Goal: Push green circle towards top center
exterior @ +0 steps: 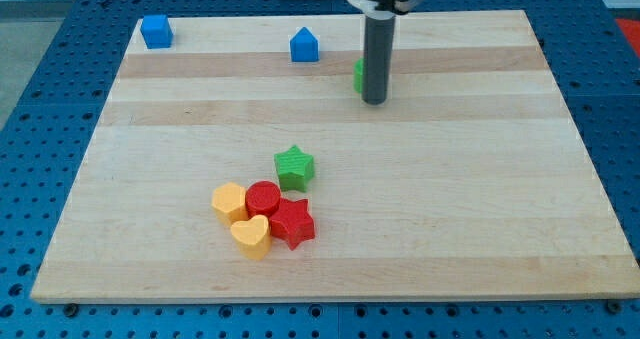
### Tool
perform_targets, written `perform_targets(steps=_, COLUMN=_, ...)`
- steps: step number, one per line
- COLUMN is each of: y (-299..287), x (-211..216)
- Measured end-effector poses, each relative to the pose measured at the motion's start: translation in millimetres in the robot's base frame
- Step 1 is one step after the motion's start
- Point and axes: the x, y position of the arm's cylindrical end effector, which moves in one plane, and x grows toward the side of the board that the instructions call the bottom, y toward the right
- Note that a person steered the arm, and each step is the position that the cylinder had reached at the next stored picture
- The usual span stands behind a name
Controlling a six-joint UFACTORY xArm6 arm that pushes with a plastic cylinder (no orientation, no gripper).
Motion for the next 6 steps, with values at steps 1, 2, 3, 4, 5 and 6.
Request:
perform_targets(steps=1, y=27, x=-1)
perform_targets(steps=2, y=25, x=-13)
perform_targets(steps=3, y=14, x=-24)
perform_targets(steps=4, y=9, x=-30)
perform_targets(steps=5, y=11, x=-14)
perform_targets(steps=6, y=11, x=12)
